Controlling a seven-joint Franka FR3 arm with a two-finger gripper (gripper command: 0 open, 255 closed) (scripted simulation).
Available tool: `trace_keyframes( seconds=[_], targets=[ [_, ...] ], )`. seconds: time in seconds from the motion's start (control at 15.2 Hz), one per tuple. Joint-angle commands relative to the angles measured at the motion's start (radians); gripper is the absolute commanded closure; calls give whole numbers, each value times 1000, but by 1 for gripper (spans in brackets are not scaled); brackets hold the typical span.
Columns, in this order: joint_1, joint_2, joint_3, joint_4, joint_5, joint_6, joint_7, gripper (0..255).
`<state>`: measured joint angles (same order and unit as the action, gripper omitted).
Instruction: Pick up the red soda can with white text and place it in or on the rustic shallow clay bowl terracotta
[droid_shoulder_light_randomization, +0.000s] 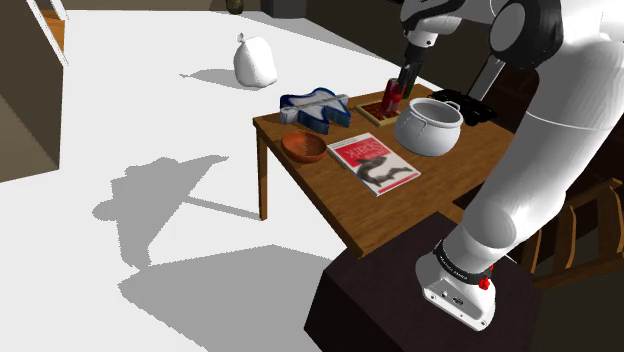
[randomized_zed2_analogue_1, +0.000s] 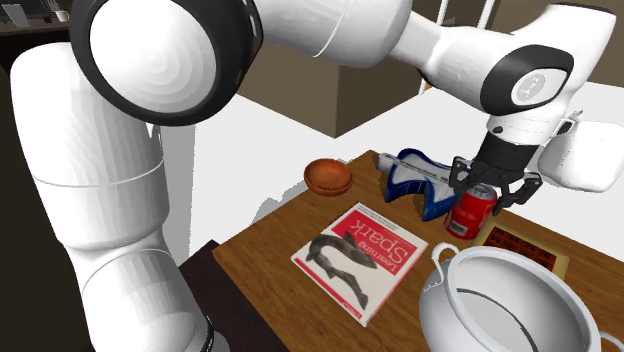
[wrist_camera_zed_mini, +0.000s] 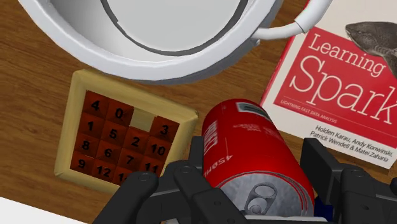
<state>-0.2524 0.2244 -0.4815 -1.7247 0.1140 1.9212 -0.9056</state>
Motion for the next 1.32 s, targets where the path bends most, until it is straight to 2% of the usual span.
trace_keyframes(
  seconds=[0.0, 0.59, 1.25],
  targets=[
    [0, -4, -1, 13, -3, -17, 2, 255],
    [142, -154, 77, -142, -80, 10, 237, 255],
    [268, -223, 191, -197, -110, 3, 487, 255]
  ],
)
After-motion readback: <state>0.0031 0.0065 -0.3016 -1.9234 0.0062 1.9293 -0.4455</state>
